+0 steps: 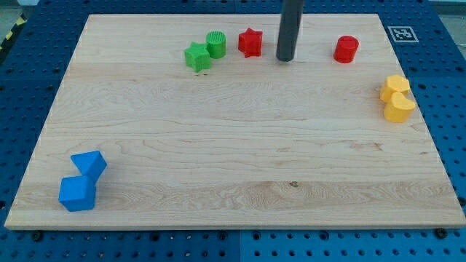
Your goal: Push the red star into the green circle
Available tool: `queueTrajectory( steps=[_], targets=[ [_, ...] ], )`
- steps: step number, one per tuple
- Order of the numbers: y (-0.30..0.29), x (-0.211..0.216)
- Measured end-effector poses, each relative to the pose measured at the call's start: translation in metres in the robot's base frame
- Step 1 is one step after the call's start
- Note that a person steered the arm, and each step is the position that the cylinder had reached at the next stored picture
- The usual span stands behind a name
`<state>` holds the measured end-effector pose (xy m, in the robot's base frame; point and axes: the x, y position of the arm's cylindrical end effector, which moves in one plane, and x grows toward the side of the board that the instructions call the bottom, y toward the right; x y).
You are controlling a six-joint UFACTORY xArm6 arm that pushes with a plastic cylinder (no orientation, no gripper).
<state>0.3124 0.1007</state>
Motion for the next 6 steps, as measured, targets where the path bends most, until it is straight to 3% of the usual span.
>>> queueTrajectory(
  steps=[2,6],
  targets=[
    [-0.004,-0.034],
    [-0.04,-0.019]
  ],
)
